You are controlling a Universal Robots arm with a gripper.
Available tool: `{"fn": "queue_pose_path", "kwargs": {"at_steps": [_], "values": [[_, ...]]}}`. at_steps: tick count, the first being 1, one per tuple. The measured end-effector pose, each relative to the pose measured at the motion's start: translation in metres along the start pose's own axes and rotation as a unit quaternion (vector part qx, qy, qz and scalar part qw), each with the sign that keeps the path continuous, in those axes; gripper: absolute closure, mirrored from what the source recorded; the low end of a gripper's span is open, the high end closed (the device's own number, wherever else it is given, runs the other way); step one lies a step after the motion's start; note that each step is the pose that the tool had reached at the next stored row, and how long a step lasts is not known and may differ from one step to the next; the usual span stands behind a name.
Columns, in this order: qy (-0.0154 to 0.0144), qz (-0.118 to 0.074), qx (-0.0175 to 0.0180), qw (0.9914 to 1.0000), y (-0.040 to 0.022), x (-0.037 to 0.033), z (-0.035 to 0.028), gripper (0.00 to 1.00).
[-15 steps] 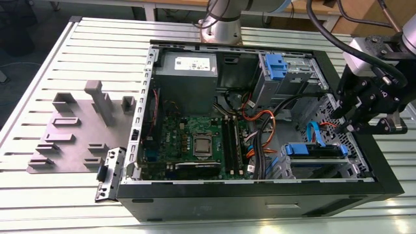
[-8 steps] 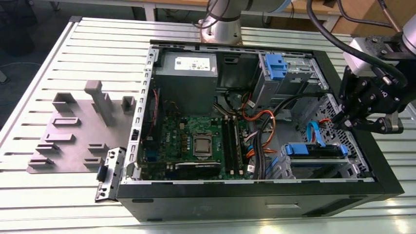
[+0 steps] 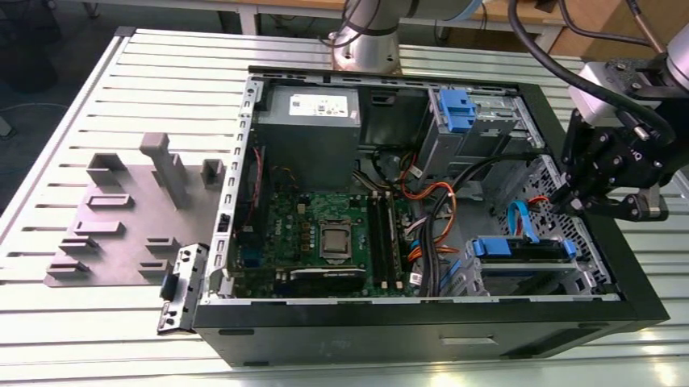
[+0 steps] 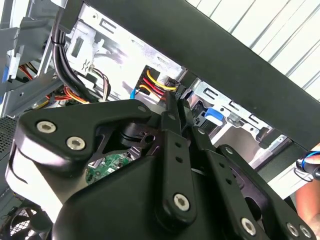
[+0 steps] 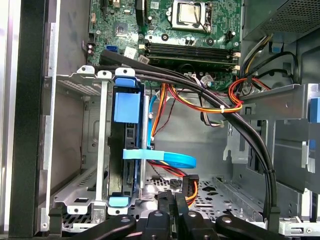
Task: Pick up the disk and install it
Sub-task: 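Insert the second disk wire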
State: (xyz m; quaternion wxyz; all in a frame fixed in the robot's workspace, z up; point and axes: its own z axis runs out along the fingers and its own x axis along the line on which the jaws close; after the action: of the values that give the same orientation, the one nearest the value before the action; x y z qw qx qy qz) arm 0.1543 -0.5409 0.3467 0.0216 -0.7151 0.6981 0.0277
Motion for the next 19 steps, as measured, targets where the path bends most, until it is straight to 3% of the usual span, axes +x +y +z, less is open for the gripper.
{"fn": "queue_pose_path", "kwargs": {"at_steps": [9, 19], "values": [[0.0000, 0.000, 0.0015, 1.00000, 0.0079, 0.0014, 0.0000, 0.84], [0.0001, 0.000, 0.0016, 1.00000, 0.0083, 0.0035, -0.0002, 0.84]]}}
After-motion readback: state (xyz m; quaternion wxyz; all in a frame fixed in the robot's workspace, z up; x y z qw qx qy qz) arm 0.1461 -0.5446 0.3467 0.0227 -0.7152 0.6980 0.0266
